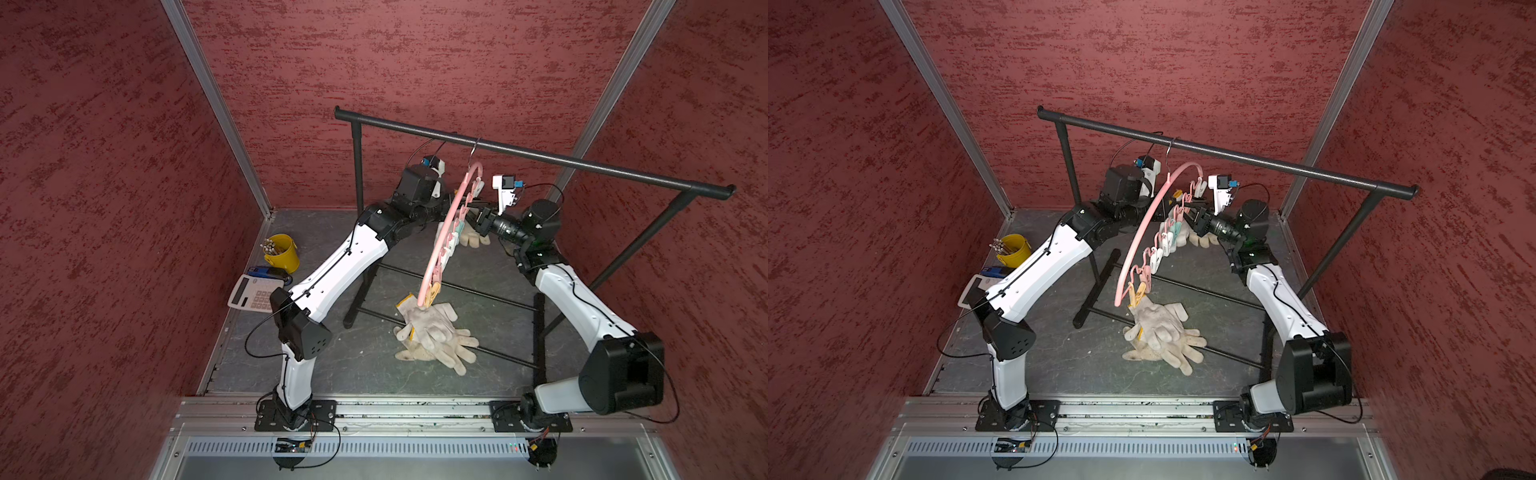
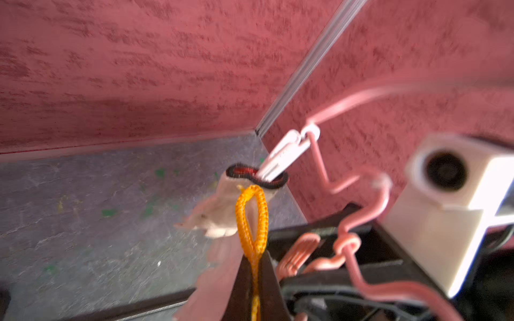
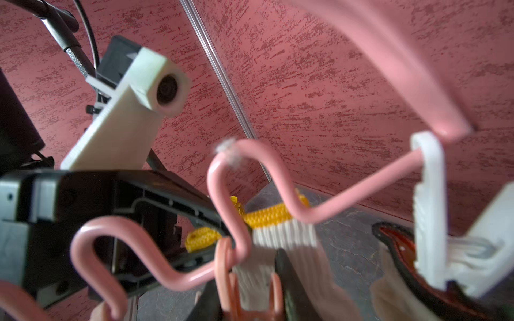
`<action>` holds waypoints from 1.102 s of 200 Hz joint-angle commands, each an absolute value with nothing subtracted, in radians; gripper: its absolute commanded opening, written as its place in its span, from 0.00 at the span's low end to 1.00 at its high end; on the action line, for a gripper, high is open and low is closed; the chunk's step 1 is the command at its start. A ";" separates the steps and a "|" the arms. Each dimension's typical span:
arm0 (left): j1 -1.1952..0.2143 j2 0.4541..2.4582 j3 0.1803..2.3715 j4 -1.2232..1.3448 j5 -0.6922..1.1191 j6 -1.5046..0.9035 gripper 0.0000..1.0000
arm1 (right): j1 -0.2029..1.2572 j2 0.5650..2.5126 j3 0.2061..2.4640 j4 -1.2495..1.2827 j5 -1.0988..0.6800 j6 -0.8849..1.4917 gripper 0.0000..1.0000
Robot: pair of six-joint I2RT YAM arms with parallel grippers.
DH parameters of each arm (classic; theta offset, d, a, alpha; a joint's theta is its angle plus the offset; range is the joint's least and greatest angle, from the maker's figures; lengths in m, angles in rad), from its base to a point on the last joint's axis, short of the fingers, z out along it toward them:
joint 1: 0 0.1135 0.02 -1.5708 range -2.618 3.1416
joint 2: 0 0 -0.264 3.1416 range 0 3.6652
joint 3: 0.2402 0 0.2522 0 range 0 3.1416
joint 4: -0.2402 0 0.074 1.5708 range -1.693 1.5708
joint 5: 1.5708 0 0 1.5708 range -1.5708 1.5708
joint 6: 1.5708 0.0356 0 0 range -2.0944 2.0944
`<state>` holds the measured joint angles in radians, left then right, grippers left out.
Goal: Clip the gloves onto a hanger to dry
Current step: Open the clamp at the hanger, then clamp the glove onto the hanger.
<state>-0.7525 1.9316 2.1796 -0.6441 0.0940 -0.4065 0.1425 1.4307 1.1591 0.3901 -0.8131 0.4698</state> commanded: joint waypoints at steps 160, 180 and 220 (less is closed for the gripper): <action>-0.695 1.822 1.936 -0.425 0.459 -0.042 0.00 | 0.145 1.379 1.187 0.387 -0.940 0.455 0.22; -0.692 1.827 1.925 -0.435 0.453 -0.040 0.00 | 0.144 1.377 1.187 0.387 -0.941 0.457 0.21; -0.701 1.821 1.885 -0.448 0.454 -0.024 0.00 | 0.142 1.374 1.187 0.392 -0.941 0.460 0.20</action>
